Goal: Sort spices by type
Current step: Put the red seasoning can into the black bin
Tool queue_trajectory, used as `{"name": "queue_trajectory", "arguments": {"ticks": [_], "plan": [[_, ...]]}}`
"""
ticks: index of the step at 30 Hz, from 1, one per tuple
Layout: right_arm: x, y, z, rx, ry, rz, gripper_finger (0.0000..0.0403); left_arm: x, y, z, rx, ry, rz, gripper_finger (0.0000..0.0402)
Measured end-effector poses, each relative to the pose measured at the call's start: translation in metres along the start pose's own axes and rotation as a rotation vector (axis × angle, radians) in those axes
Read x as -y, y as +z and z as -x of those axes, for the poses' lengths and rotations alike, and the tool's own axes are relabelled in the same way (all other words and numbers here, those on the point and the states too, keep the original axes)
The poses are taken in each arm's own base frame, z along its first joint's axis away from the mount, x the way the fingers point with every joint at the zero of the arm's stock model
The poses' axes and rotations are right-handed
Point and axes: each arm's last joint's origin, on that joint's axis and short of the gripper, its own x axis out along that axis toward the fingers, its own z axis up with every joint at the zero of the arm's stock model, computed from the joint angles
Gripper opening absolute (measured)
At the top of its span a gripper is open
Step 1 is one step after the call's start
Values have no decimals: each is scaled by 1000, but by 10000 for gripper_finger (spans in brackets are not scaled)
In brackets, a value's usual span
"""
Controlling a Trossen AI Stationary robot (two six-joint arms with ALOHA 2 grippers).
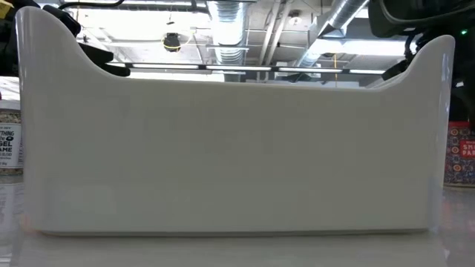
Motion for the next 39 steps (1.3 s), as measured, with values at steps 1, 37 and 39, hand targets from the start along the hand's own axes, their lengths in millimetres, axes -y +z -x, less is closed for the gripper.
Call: {"name": "queue_trajectory", "arguments": {"ticks": [1, 37, 39], "plan": [[0, 0, 0, 0, 0, 0, 239, 0, 0, 0, 0, 0, 0, 282], [61, 109, 173, 723, 45, 14, 234, 0, 0, 0, -1, 0, 0, 282], [58, 127, 173, 698, 30, 62, 234, 0, 0, 0, -1, 0, 0, 282]]}}
